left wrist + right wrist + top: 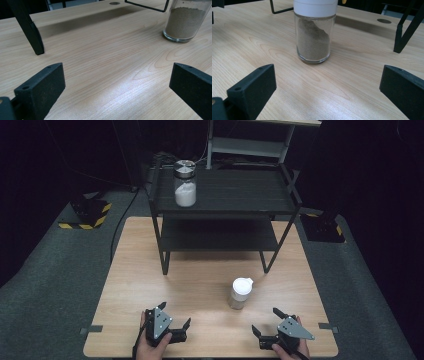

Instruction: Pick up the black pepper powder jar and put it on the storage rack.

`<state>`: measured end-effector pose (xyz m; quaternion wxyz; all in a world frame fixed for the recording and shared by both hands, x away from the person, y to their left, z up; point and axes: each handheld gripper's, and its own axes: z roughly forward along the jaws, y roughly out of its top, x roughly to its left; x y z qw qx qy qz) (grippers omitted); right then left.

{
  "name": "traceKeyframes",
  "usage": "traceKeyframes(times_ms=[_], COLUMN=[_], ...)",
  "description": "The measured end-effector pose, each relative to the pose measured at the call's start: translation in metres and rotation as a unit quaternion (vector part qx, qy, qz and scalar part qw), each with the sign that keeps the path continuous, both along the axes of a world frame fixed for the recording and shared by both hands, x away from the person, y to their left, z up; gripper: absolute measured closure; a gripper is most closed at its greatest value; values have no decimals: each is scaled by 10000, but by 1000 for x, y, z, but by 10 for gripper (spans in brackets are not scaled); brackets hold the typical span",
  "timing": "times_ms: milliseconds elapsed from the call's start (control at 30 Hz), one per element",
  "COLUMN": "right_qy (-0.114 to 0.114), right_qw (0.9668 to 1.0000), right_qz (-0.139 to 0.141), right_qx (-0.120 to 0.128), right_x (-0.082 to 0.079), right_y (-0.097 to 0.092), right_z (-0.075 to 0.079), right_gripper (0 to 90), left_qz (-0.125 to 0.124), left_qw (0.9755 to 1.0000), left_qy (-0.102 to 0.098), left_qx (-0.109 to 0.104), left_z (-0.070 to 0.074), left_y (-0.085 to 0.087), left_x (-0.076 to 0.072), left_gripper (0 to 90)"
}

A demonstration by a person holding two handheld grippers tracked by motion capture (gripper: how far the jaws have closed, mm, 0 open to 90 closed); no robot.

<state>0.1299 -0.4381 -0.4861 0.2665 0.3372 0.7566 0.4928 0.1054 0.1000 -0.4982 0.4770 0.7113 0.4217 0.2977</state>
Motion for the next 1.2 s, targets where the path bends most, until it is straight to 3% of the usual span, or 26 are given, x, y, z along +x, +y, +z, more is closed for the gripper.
traceKeyframes(times_ms=[333,733,1200], right_qy=[-10,-49,-95], right_qw=[10000,9998,9998], right_qz=[-35,-83,10], right_qx=[5,192,176], right_x=[-1,0,13], right_y=[5,8,26], right_z=[0,8,23], right_gripper=[2,0,1], left_qz=[-65,-113,-131], left_qw=[10000,9999,9999], left_qy=[-27,-12,-11], left_qx=[17,-10,-14], left_z=[0,0,0], left_y=[1,2,3], left_x=[0,1,1], left_gripper=[4,3,4])
